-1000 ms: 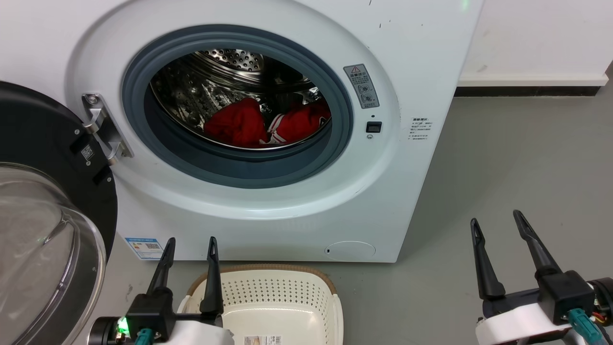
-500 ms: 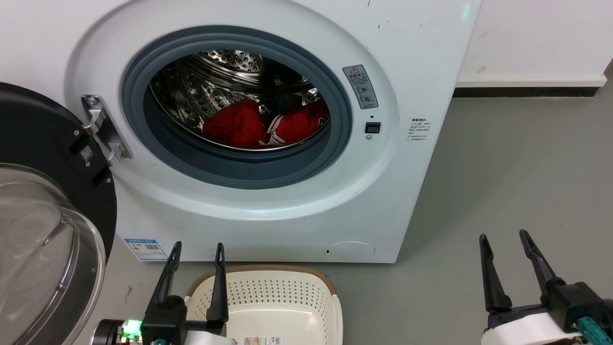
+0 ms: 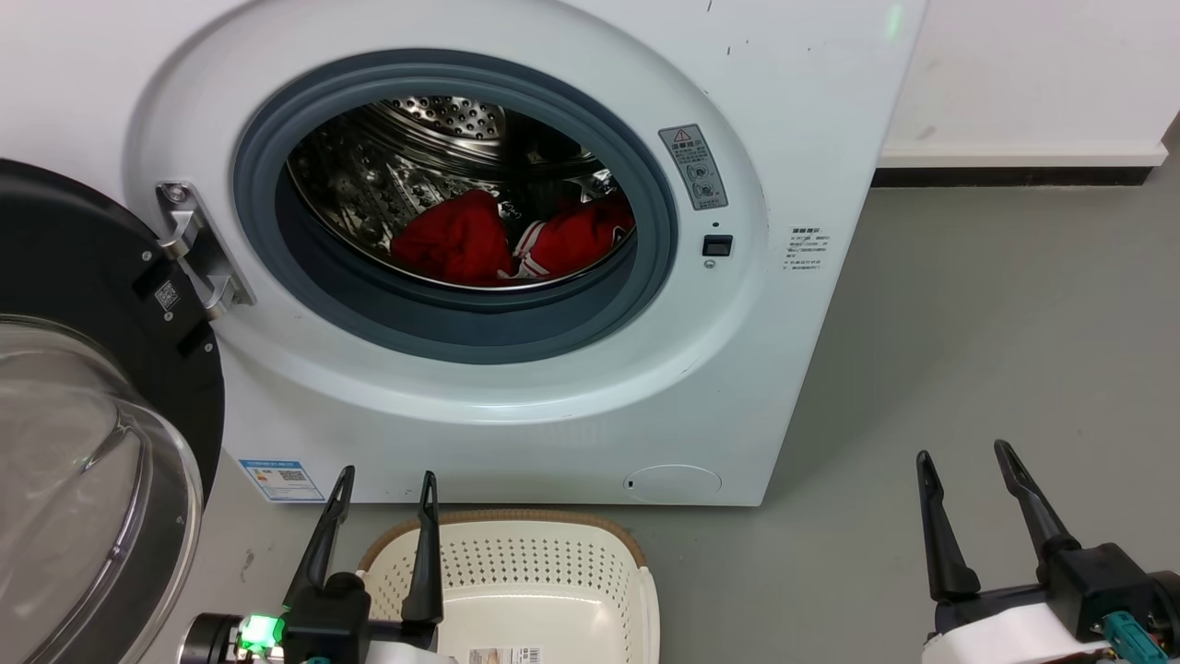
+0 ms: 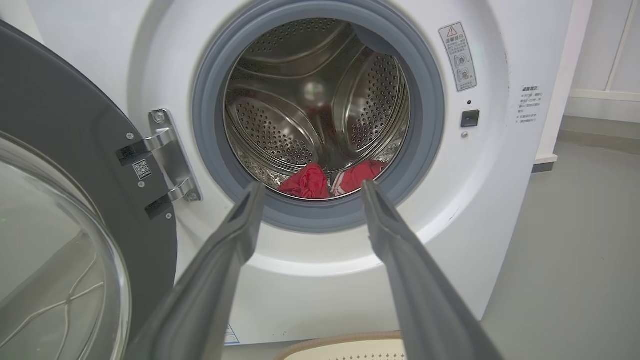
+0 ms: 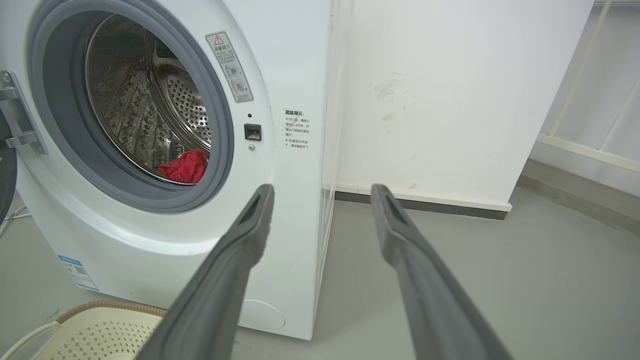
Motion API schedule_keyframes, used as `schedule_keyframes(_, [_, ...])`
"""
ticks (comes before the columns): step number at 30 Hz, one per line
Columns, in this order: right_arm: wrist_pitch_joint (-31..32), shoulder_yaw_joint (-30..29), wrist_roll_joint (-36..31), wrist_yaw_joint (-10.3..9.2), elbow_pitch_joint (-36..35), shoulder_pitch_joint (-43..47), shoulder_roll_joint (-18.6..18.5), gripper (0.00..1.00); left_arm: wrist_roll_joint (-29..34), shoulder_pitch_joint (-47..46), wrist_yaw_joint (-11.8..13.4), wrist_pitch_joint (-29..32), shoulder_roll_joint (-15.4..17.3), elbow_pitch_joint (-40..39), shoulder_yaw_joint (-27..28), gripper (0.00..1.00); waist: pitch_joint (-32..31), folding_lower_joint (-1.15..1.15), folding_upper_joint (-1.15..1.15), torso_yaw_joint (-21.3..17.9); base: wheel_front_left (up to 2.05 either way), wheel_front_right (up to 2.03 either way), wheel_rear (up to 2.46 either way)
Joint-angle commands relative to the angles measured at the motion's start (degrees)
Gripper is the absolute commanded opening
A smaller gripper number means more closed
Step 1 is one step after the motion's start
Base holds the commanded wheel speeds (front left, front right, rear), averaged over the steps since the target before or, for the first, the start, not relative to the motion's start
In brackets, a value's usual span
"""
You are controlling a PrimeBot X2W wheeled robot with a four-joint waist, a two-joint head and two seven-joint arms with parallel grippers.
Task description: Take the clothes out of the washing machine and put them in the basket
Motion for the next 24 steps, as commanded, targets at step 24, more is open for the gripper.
schedule_keyframes(24, [-0.1, 2.1, 11.9, -0.05, -4.4, -11.4, 0.0, 1.0, 1.8, -38.4, -10.1, 0.5, 15.1, 21.7, 4.2, 1.0, 30.6, 0.0, 0.0, -12.1, 0.0, 0.0, 0.0])
